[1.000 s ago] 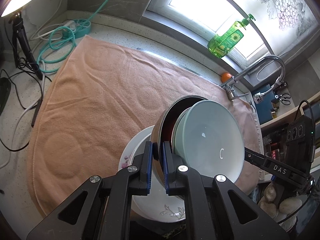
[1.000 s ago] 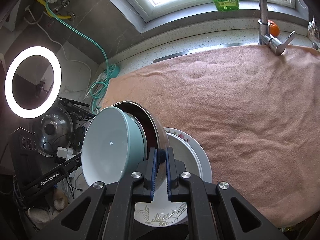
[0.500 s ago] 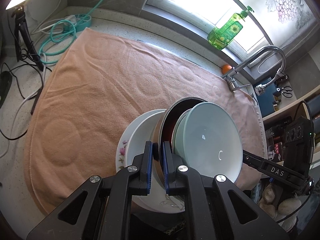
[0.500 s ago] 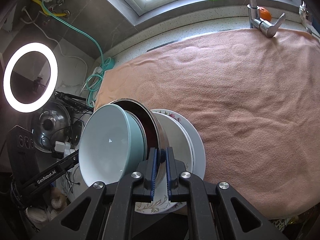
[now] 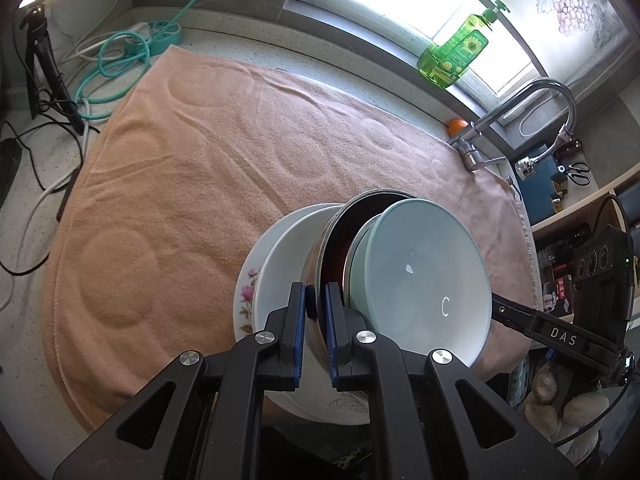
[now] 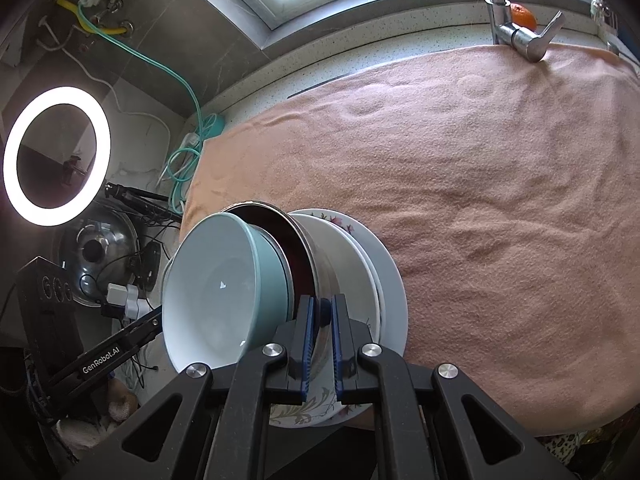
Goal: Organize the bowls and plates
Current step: 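Set the bowl stack onto the white floral plate stack with both tools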
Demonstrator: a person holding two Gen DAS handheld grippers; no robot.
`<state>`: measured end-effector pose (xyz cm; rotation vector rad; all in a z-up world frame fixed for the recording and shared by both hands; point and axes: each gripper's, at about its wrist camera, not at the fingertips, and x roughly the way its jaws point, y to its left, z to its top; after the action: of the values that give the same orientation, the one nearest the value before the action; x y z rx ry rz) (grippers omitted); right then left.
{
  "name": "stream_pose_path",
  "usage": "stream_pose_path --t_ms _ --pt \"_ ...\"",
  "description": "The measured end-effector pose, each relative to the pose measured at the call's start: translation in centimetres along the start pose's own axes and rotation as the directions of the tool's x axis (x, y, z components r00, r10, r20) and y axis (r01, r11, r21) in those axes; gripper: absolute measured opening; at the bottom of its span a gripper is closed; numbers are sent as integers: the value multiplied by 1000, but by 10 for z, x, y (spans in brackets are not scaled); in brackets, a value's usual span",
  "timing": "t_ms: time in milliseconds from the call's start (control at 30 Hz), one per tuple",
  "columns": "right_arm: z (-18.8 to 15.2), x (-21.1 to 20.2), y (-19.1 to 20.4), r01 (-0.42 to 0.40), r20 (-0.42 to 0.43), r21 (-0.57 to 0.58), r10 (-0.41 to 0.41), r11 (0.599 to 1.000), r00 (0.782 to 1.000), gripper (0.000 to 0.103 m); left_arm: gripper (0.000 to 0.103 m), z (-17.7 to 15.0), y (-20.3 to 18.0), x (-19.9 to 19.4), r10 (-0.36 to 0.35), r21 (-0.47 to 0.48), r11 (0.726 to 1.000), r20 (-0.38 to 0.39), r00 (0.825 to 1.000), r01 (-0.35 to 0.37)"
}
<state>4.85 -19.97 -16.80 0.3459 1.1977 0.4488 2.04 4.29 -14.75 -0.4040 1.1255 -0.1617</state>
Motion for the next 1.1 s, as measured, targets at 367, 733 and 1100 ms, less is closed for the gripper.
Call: stream_pose_path --t_ms 367,733,1100 --pt "-2 -1 0 -3 1 4 3 1000 1000 9 8 1 -1 1 6 9 1000 -2 1000 -6" --pt "-1 -1 0 -19 -12 -5 19 1000 1000 11 8 1 -2 1 8 15 1000 -2 1000 -8" --pt "-4 -7 2 -10 8 -29 10 1000 1000 11 14 -2 -4 -6 47 34 998 29 998 -48"
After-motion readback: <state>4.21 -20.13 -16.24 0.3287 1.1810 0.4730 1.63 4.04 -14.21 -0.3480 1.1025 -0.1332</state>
